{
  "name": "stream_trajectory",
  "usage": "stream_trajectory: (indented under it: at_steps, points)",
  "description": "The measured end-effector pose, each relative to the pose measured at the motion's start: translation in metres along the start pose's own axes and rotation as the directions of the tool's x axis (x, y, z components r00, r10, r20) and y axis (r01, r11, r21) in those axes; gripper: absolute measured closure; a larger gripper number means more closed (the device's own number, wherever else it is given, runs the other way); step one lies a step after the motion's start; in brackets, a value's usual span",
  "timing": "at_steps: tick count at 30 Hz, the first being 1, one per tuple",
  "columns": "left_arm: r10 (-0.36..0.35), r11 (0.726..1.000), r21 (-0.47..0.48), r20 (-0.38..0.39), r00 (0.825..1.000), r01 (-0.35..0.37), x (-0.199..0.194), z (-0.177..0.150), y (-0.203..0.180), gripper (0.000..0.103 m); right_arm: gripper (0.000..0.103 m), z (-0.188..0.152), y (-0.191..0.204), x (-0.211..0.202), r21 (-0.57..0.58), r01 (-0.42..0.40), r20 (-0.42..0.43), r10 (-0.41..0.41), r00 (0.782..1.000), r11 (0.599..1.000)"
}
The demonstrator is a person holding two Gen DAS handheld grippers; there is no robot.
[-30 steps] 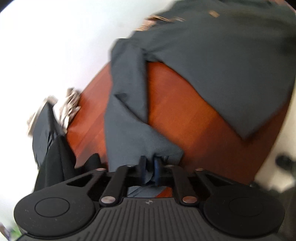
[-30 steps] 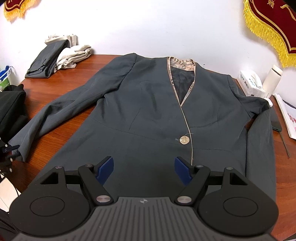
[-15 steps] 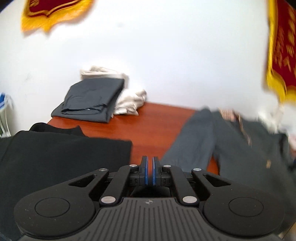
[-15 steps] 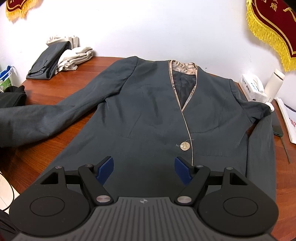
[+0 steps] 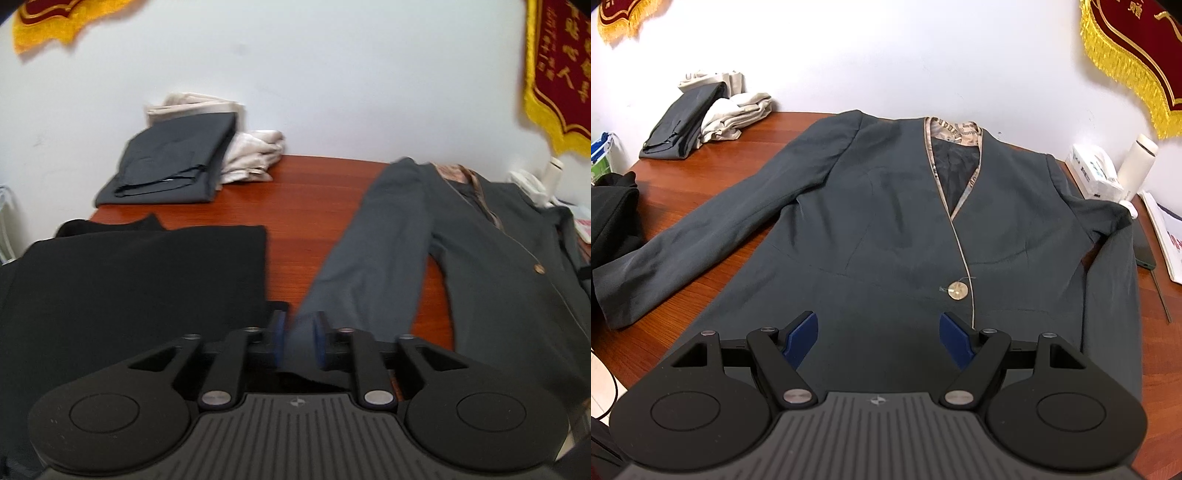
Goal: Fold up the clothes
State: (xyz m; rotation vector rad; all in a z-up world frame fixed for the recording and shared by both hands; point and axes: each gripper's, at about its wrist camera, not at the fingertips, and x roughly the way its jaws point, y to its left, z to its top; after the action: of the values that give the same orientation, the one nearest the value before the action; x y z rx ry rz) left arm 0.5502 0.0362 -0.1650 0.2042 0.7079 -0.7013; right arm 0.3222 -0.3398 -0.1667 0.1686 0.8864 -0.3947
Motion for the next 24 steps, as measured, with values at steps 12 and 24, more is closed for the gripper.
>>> stream_trajectory:
  at_steps: [12, 24]
  points:
    - [-0.221, 0.968, 0.108, -0.055, 0.974, 0.226, 0.031, 0.016, -0.07, 0.047, 0.024, -0.023, -0.032, -0.011, 0.08, 0.113, -0.012, -0.112, 0.994, 0.99]
    - [-0.284, 0.934, 0.189, -0.122, 0.951, 0.303, 0.065, 0.02, -0.176, 0.041, 0.024, -0.063, -0.117, -0.028, 0.115, 0.225, -0.047, -0.221, 0.974, 0.968]
